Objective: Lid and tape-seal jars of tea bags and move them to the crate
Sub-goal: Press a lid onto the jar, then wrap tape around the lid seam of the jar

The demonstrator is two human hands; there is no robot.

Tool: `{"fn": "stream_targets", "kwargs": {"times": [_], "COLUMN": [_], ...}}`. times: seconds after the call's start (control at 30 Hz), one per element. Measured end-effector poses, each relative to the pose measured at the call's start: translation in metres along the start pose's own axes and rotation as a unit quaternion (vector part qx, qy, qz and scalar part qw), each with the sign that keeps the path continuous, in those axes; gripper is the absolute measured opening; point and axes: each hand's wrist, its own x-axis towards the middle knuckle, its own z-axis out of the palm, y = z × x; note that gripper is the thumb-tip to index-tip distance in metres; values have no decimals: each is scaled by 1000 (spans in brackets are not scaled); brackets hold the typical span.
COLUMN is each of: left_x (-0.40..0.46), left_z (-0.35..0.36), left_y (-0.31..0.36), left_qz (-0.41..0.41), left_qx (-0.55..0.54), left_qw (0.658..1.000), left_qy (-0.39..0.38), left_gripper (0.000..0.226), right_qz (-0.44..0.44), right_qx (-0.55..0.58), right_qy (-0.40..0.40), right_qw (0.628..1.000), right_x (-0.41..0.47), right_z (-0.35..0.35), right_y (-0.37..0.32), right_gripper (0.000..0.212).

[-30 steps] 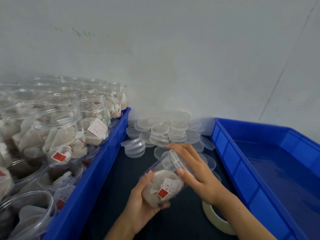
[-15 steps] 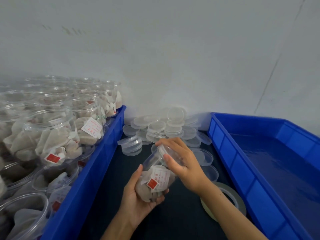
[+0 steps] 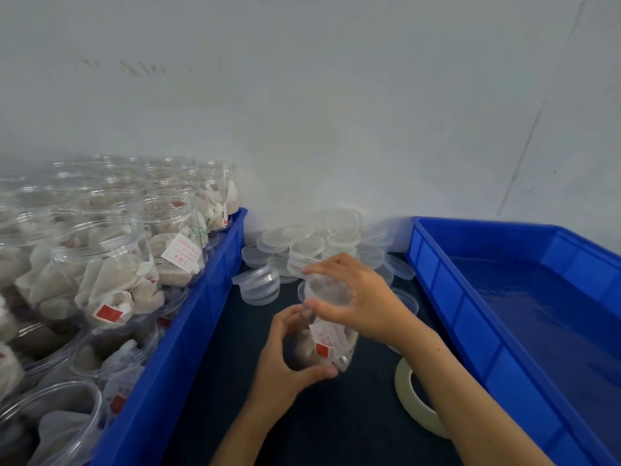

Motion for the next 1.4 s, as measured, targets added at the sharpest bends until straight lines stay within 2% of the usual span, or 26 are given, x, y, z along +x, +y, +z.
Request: {"fn": "stream_targets", "kwargs": {"times": [0.07, 0.13, 0.37, 0.5, 0.6, 0.67, 0.7, 0.77, 0.8, 0.9, 1.0, 1.07, 1.13, 1.2, 1.27, 1.33, 1.4], "left_x": [-2, -3, -1, -2, -5, -8, -9, -12, -14, -20, -23, -24, -27, -28, -26, -23, -21], "left_z": [6, 10, 6, 8, 10, 11, 13, 19, 24, 39, 51, 58, 63, 67, 68, 66, 63], "left_y": [-8, -13, -17, -18, -18, -14, -10, -3, 0, 5, 10, 15, 22, 34, 52, 70, 85], "left_qz": [13, 16, 59, 59, 71, 116, 172, 318, 375, 477, 481, 428, 356, 285, 240, 235, 231], "left_qx": [32, 34, 70, 78, 92, 114, 145, 215, 243, 326, 392, 410, 371, 268, 176, 132, 111], "left_qw": [999, 999, 995, 994, 991, 981, 964, 900, 868, 807, 784, 800, 849, 913, 950, 961, 965], "left_qy": [-12, 3, 38, 52, 61, 106, 143, 209, 215, 122, -26, -97, -123, -119, -94, -58, -46], "left_gripper": [99, 100, 90, 94, 103, 105, 99, 69, 54, 28, 24, 26, 33, 41, 43, 44, 45], "right_qz": [-21, -29, -5, 75, 195, 288, 324, 372, 381, 334, 286, 280, 269, 225, 177, 137, 116], "right_qx": [-50, -40, 90, 182, 64, -47, -76, -81, -94, -187, -226, -151, 49, 261, 413, 478, 471], "right_qy": [-41, -57, 31, 19, 57, 80, 75, 30, -4, -46, -51, -1, 96, 140, 151, 139, 140], "right_qw": [998, 997, 995, 980, 977, 953, 940, 924, 920, 923, 930, 948, 957, 928, 881, 856, 863], "right_x": [1, -4, -24, -47, -89, -121, -135, -157, -164, -174, -173, -171, -168, -165, -161, -153, -140], "right_z": [7, 20, 46, 44, 33, 24, 20, 14, 12, 6, 4, 2, -5, -13, -20, -24, -26], "right_y": [-1, 2, 7, 16, 34, 46, 51, 57, 57, 55, 51, 47, 38, 23, 8, -9, -23], "right_gripper": [58, 65, 84, 109, 110, 107, 106, 99, 91, 47, 15, 6, 2, 22, 36, 37, 39]}}
